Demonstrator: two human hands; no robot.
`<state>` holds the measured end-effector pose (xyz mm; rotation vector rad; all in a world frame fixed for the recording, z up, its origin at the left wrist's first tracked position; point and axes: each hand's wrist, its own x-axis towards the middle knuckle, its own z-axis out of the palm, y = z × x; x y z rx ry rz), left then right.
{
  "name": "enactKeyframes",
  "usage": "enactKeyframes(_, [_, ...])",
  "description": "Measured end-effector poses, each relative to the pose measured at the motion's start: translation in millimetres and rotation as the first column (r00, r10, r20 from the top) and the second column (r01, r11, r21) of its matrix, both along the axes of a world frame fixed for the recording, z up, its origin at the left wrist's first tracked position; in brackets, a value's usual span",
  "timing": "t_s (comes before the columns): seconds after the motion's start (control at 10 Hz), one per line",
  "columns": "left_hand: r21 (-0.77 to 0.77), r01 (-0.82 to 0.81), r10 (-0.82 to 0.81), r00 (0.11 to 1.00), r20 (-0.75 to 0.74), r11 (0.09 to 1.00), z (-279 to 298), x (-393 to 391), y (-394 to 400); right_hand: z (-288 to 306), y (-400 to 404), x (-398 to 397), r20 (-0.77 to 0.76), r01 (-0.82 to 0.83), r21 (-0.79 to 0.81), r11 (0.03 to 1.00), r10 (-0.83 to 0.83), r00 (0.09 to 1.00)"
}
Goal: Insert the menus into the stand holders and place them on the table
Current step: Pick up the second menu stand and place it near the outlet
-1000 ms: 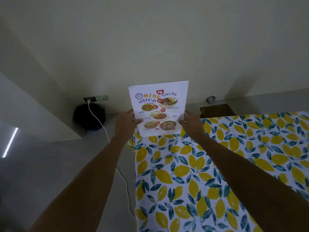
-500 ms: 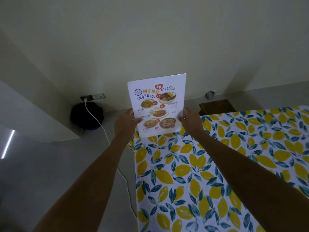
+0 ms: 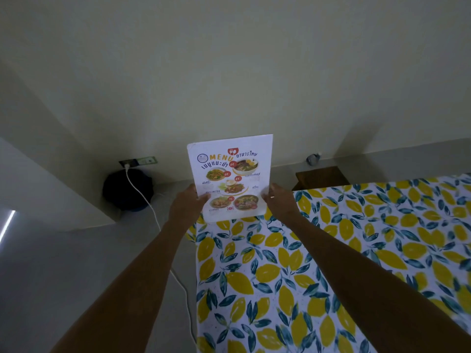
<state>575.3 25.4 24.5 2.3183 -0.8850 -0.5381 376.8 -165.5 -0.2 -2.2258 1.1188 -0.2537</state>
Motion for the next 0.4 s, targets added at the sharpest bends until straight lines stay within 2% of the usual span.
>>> enactKeyframes(0.2, [0.043,0.007,-0.007,1.000,0.011,0.999,-23,14,0,21,-2,-20,0.063,0.037,0.033,0.999,-0.039,0.997])
enactKeyframes(0.4, [0.052,-0.110,0.107,0.993,0.056,0.993,41,-43,-4,52,-14,-59,0.027,-0.011,0.016,1.000,0.011,1.000])
